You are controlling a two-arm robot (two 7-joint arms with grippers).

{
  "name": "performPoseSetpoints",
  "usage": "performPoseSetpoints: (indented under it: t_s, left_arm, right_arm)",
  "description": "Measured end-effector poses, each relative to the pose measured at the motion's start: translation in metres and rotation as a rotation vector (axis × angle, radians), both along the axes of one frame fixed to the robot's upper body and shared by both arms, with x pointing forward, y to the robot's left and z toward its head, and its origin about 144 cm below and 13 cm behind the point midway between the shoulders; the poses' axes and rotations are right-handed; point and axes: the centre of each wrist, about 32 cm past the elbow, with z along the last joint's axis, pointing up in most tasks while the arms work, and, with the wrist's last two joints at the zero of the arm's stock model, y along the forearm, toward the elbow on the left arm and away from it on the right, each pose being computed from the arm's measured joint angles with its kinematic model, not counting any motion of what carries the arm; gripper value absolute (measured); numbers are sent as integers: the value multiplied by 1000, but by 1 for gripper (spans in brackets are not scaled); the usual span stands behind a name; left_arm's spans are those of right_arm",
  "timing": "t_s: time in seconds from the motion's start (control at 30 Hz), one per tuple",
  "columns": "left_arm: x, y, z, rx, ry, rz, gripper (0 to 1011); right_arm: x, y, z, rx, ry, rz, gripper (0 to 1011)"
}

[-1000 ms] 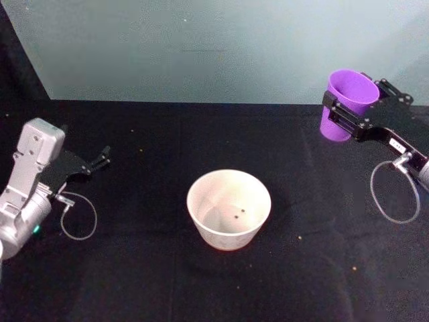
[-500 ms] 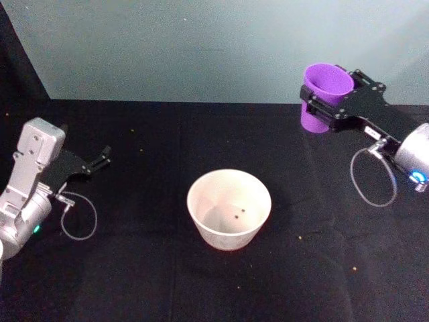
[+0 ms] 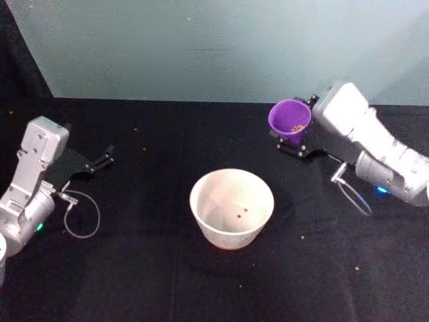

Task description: Pick up the cup and pour the mung beans from the cup into the bowl.

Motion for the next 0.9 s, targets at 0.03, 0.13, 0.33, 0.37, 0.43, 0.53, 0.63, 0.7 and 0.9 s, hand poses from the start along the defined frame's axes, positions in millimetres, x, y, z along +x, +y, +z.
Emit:
performPoseSetpoints:
  t_s: [0.03, 0.13, 0.33, 0.37, 0.43, 0.53, 0.63, 0.7, 0.9]
  left_arm:
    - [0, 0, 0, 0, 0, 0, 1011]
    - [0, 0, 0, 0, 0, 0, 1011]
    - [0, 0, 0, 0, 0, 0, 1011]
    - [0, 0, 0, 0, 0, 0, 1011]
    - [0, 0, 0, 0, 0, 0, 1011]
    - [0, 0, 0, 0, 0, 0, 1011]
    - [0, 0, 0, 0, 0, 0, 1011]
    - [0, 0, 0, 0, 0, 0, 1011]
    - [0, 0, 0, 0, 0, 0, 1011]
  right_arm:
    - [-1, 2, 0, -31, -11, 4, 737]
    - [-4, 9, 0, -156, -57, 18, 737]
    - [-9, 19, 4, -305, -137, 42, 737]
    - [-9, 20, 4, -325, -148, 45, 737]
    - [-12, 24, 4, -379, -176, 53, 737]
    - [-15, 29, 5, -443, -211, 58, 737]
    - [-16, 32, 5, -480, -234, 62, 737]
    - [-18, 35, 6, -514, -256, 68, 737]
    - [-23, 44, 5, -627, -324, 83, 737]
